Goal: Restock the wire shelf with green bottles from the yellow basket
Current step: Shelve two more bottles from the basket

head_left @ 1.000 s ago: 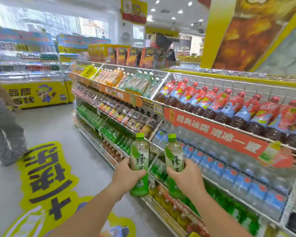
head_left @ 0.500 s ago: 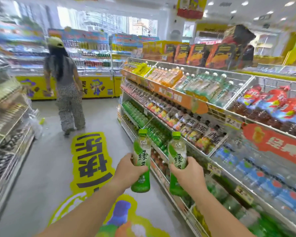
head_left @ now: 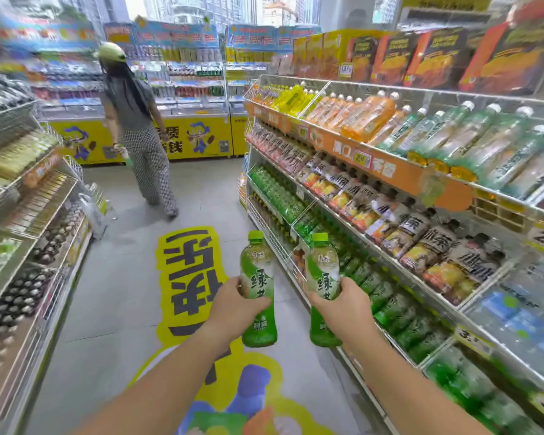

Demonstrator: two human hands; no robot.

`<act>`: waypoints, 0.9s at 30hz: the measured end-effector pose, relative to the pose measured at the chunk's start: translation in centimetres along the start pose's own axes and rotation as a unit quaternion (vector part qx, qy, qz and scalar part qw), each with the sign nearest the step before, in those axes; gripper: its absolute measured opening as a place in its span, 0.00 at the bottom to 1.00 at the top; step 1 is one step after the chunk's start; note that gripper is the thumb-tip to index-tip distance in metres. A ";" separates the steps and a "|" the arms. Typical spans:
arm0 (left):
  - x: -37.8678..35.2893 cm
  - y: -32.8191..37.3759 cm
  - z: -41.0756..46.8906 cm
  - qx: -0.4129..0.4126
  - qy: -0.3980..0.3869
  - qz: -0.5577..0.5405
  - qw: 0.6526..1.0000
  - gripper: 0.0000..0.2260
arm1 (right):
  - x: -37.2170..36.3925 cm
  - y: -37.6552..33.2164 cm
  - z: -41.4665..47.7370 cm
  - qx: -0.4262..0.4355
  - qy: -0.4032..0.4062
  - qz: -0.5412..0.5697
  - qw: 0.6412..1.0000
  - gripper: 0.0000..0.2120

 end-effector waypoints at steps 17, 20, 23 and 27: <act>-9.0 0.0 21.6 0.041 -0.009 -0.021 0.999 0.14 | -2.9 1.0 23.1 -0.001 -0.038 -0.084 0.996 0.20; -11.7 0.3 24.6 0.044 -0.029 -0.021 0.998 0.13 | -2.2 2.0 25.6 -0.018 -0.027 -0.083 0.996 0.22; -14.4 0.0 27.8 0.047 -0.052 -0.013 0.997 0.13 | -1.9 3.4 28.0 -0.046 -0.017 -0.084 0.995 0.20; -18.3 -0.5 32.2 0.041 -0.110 0.002 0.993 0.14 | -1.6 5.5 30.5 -0.087 0.015 -0.081 0.993 0.29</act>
Point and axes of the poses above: each hand's wrist, its own z-axis towards the middle knuckle, its own x-axis out of the back of the hand, y = z × x, the point moved 9 cm from there along z, towards the middle knuckle, and after that the axes turned 9 degrees about -z, right-handed, at the moved point
